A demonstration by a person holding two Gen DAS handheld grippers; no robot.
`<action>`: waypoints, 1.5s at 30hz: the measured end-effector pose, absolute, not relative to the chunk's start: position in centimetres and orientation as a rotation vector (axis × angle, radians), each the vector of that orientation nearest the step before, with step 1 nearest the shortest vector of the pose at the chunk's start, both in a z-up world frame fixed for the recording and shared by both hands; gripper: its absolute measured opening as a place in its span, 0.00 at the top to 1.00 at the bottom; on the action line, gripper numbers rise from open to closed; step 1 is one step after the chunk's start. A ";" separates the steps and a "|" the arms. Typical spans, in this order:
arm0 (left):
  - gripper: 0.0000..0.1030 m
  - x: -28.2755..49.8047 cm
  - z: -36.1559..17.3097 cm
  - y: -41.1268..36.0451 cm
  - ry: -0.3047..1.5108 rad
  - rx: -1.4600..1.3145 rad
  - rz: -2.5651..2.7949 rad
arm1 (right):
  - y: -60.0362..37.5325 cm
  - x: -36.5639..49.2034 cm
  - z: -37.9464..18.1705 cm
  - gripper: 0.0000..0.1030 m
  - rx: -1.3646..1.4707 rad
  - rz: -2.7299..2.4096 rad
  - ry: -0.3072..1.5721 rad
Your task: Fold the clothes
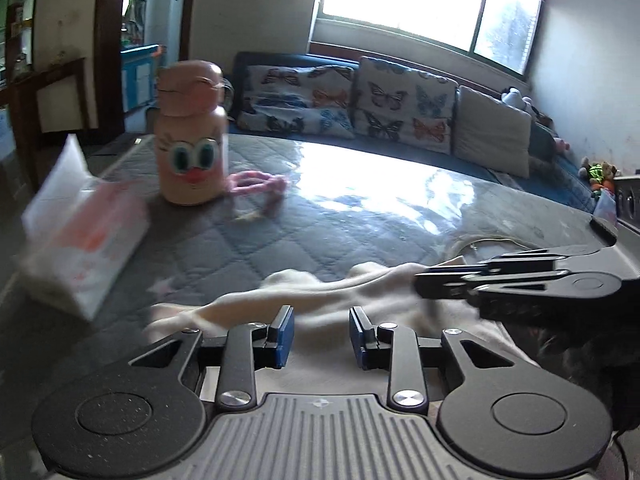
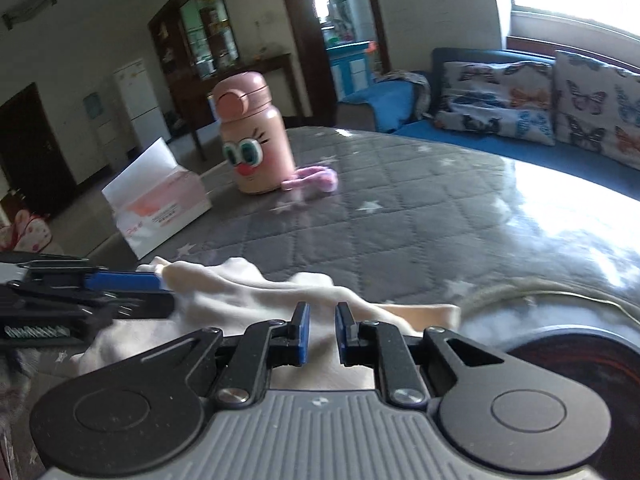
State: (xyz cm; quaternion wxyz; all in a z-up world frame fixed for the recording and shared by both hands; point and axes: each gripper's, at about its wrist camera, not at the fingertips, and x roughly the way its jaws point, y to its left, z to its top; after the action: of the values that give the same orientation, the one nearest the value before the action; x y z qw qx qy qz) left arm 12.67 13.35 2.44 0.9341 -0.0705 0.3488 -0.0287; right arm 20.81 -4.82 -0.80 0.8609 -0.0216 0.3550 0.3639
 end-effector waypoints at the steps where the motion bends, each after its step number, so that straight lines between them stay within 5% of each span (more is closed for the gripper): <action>1: 0.68 13.1 2.2 13.2 0.714 -0.145 -0.061 | -4.4 21.0 -0.9 0.86 -0.046 0.772 0.745; 16: 0.70 15.2 0.8 14.2 0.733 -0.183 -0.037 | -3.1 21.5 -1.2 0.85 -0.099 0.808 0.722; 45: 0.67 3.9 0.4 14.2 0.756 -0.136 -0.037 | -10.1 11.3 -1.5 0.81 -0.196 0.770 0.766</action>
State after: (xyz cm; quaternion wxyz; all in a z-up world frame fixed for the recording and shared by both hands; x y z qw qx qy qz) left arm 3.86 14.17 0.40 0.9271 -0.0662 0.3686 -0.0179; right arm 11.33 -10.08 -1.54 0.8517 -0.0932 0.3637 0.3655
